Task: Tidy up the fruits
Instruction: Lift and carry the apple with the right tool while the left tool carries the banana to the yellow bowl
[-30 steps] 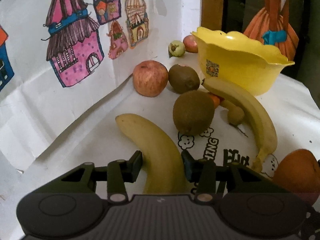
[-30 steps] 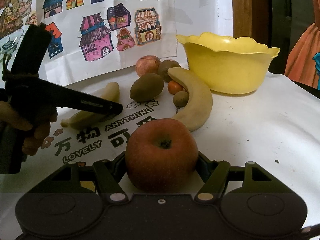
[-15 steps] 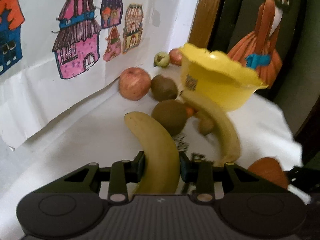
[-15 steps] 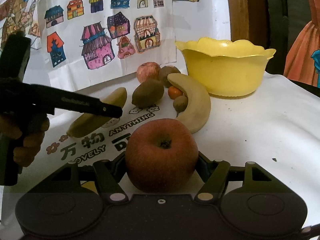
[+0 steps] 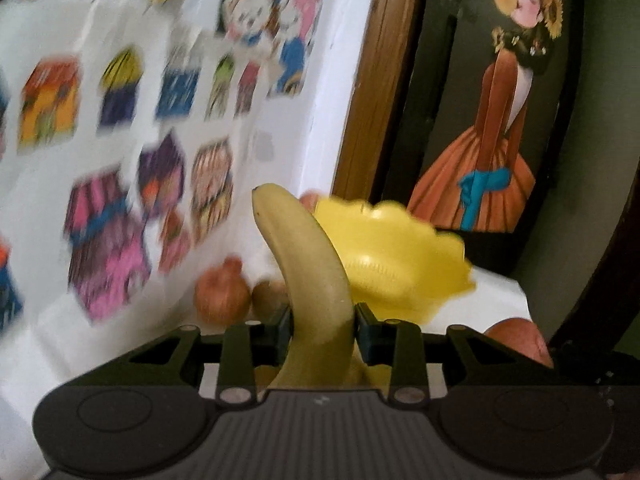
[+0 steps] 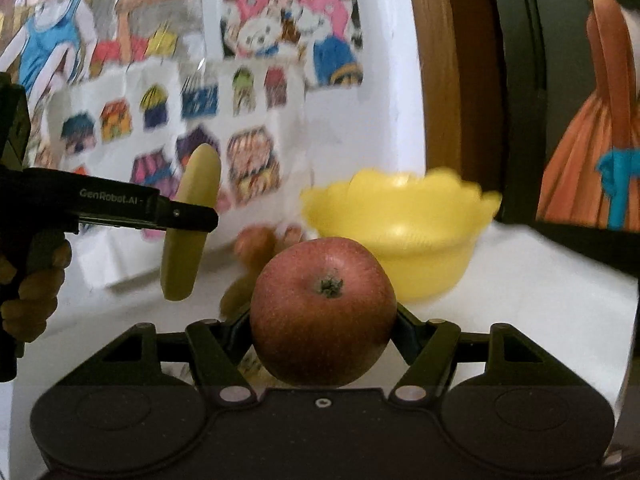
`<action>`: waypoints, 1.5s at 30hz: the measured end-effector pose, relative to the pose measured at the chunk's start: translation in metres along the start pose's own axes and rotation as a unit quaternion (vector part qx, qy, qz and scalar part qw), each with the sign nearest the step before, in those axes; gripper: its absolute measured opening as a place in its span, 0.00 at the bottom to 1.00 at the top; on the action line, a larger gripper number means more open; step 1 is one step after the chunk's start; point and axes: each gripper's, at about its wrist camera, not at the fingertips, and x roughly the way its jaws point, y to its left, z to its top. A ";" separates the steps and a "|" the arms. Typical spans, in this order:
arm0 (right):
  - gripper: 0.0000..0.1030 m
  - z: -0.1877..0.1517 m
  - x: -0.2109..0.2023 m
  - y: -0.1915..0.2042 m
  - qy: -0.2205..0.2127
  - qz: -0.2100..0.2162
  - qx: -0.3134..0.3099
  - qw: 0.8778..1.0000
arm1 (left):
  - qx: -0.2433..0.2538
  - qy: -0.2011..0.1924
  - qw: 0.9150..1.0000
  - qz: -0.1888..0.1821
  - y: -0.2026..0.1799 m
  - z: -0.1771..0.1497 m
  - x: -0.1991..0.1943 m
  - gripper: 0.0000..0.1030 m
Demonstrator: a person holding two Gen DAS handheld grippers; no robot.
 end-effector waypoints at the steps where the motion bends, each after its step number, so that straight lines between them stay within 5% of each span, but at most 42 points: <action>1: 0.69 0.008 0.003 -0.005 -0.006 -0.004 -0.002 1.000 | 0.004 -0.007 1.000 0.000 -0.003 0.007 0.003 0.36; 8: 0.69 0.055 0.045 -0.038 -0.033 -0.038 -0.010 0.999 | 0.019 -0.036 0.999 -0.017 -0.023 0.046 0.043 0.36; 13: 0.69 0.070 0.091 -0.058 -0.012 -0.054 -0.020 0.998 | 0.013 -0.035 0.999 -0.029 -0.029 0.061 0.086 0.36; 21: 0.69 0.068 0.137 -0.071 0.028 -0.051 -0.031 0.998 | 0.022 -0.012 0.999 -0.044 -0.039 0.071 0.144 0.34; 23: 0.69 0.067 0.144 -0.071 0.040 -0.051 -0.037 0.997 | 0.031 -0.015 0.998 -0.050 -0.042 0.071 0.148 0.26; 34: 0.69 0.062 0.163 -0.063 0.061 -0.047 -0.064 0.995 | 0.037 -0.001 0.998 -0.051 -0.042 0.062 0.162 0.27; 40: 0.73 0.067 0.155 -0.055 0.030 -0.052 -0.086 0.994 | 0.013 -0.009 0.999 -0.045 -0.029 0.059 0.159 0.39; 45: 0.78 0.060 0.145 -0.059 0.024 -0.056 -0.079 0.995 | -0.003 -0.025 0.999 -0.043 -0.023 0.061 0.149 0.60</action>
